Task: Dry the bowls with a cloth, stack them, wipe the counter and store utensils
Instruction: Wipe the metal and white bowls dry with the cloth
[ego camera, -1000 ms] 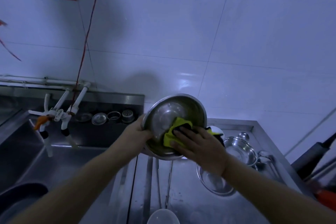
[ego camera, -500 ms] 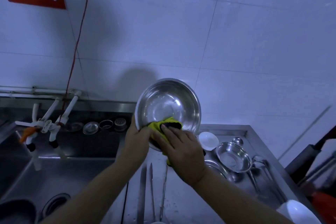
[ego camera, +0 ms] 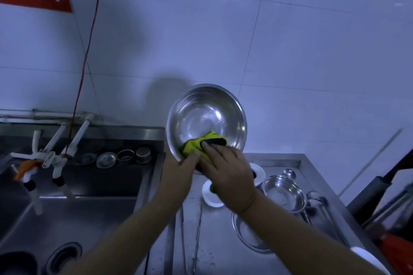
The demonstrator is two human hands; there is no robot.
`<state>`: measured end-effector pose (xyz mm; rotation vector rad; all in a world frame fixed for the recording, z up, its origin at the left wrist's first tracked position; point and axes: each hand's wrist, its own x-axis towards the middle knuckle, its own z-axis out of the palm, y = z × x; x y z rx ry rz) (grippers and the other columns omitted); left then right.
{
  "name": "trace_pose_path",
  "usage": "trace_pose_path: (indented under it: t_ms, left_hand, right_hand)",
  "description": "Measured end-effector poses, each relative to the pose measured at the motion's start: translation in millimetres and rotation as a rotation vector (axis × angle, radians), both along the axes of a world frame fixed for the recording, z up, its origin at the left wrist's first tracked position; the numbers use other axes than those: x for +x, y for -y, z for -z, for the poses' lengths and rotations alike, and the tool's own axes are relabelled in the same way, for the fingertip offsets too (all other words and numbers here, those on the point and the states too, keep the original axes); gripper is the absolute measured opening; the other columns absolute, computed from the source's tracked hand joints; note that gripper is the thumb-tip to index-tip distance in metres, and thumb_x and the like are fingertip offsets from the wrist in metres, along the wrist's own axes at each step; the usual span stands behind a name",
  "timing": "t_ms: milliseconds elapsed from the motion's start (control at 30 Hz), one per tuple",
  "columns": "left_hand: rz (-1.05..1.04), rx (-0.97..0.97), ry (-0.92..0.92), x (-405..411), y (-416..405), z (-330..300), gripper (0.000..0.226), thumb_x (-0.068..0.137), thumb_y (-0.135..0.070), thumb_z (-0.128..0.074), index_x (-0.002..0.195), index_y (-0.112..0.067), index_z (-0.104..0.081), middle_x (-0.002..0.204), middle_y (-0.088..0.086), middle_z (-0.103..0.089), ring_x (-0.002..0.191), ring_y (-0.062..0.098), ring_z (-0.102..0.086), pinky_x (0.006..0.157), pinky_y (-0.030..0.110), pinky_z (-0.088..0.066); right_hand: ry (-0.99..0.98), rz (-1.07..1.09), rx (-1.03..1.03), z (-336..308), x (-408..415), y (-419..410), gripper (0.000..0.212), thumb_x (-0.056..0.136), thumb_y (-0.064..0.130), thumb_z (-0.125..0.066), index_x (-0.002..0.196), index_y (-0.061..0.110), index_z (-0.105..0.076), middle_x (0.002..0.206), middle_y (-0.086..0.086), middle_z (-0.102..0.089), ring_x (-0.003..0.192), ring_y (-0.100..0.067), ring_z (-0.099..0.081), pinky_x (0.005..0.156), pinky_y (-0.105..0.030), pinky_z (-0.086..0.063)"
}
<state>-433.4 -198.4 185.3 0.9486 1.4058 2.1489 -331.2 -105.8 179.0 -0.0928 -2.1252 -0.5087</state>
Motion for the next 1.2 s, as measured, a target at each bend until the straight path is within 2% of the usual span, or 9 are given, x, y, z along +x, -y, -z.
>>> trace_pose_path:
  t_ms: [167, 333, 433, 633, 767, 867, 967, 1133, 1200]
  left_hand:
    - [0.039, -0.006, 0.111, -14, -3, -3, 0.033, 0.069, -0.005, -0.047, 0.098, -0.007, -0.063, 0.073, -0.002, -0.067, 0.069, 0.011, -0.061, 0.058, 0.022, -0.050]
    - [0.185, -0.266, -0.176, -49, 5, -21, 0.035, 0.059, -0.006, -0.048, 0.083, -0.022, -0.068, 0.076, 0.000, -0.067, 0.075, 0.013, -0.061, 0.065, 0.029, -0.049]
    - [0.313, -0.369, -0.204, -67, 4, -34, 0.043, 0.059, -0.014, -0.054, 0.097, -0.028, -0.065, 0.093, 0.002, -0.071, 0.091, 0.022, -0.065, 0.074, 0.034, -0.052]
    - [0.062, -0.036, -0.030, -18, -6, -9, 0.045, 0.068, -0.010, -0.063, 0.107, -0.031, -0.061, 0.096, -0.009, -0.072, 0.089, 0.008, -0.067, 0.068, 0.018, -0.051]
    - [-0.038, 0.031, 0.185, -12, -6, -4, 0.027, 0.080, -0.009, -0.056, 0.091, -0.028, -0.071, 0.083, -0.006, -0.073, 0.079, 0.010, -0.068, 0.063, 0.019, -0.052]
    - [-0.016, -0.036, 0.148, -23, 1, -7, 0.027, 0.090, -0.003, -0.047, 0.093, -0.020, -0.069, 0.077, -0.004, -0.072, 0.072, 0.012, -0.067, 0.060, 0.021, -0.052]
    - [0.049, -0.044, 0.032, -30, 8, -13, 0.028, 0.087, -0.007, -0.047, 0.089, -0.021, -0.071, 0.081, 0.000, -0.073, 0.075, 0.013, -0.069, 0.060, 0.020, -0.052]
    - [0.096, -0.064, -0.067, -34, 8, -21, 0.028, 0.076, -0.015, -0.050, 0.096, -0.026, -0.067, 0.083, -0.010, -0.073, 0.075, 0.001, -0.067, 0.059, 0.010, -0.049]
    - [0.141, -0.053, -0.143, -36, 6, -25, 0.037, 0.080, -0.012, -0.048, 0.108, -0.032, -0.062, 0.093, -0.012, -0.072, 0.085, 0.002, -0.067, 0.065, 0.011, -0.050]
  right_hand:
    - [-0.004, -0.018, 0.016, 9, -2, 6, 0.027, 0.098, 0.011, -0.048, 0.110, 0.014, -0.072, 0.110, -0.009, -0.071, 0.094, -0.024, -0.069, 0.069, -0.031, -0.051]
    - [0.244, -0.205, 0.256, -2, 26, -41, 0.018, 0.087, 0.012, -0.067, 0.103, 0.014, -0.075, 0.110, -0.009, -0.070, 0.096, -0.025, -0.068, 0.067, -0.034, -0.052]
    - [0.317, -0.228, 0.304, -10, 33, -54, 0.015, 0.088, 0.013, -0.067, 0.100, 0.015, -0.075, 0.111, -0.009, -0.070, 0.096, -0.025, -0.068, 0.068, -0.034, -0.053]
    - [0.072, -0.003, 0.093, -3, 7, -23, 0.027, 0.094, 0.008, -0.049, 0.103, 0.014, -0.074, 0.108, -0.012, -0.071, 0.092, -0.028, -0.068, 0.067, -0.035, -0.051]
    - [0.028, -0.013, -0.005, 6, -3, -3, 0.038, 0.098, 0.006, -0.037, 0.107, 0.013, -0.073, 0.110, -0.012, -0.070, 0.094, -0.028, -0.068, 0.071, -0.034, -0.052]
    - [0.113, -0.057, 0.030, 9, 5, -9, 0.027, 0.094, 0.011, -0.052, 0.113, 0.016, -0.070, 0.117, -0.007, -0.068, 0.101, -0.024, -0.066, 0.079, -0.032, -0.051]
    - [0.269, -0.083, 0.081, 0, 19, -24, 0.034, 0.098, 0.032, -0.046, 0.113, 0.014, -0.071, 0.121, -0.005, -0.067, 0.106, -0.022, -0.065, 0.083, -0.031, -0.052]
    - [0.388, 0.178, 0.063, -22, 22, -36, 0.049, 0.087, 0.043, -0.048, 0.116, 0.009, -0.068, 0.127, -0.006, -0.063, 0.115, -0.022, -0.061, 0.088, -0.031, -0.053]
    - [0.356, 0.280, -0.035, -26, 13, -29, 0.055, 0.083, 0.045, -0.062, 0.122, 0.006, -0.063, 0.133, -0.008, -0.057, 0.122, -0.023, -0.056, 0.091, -0.034, -0.052]
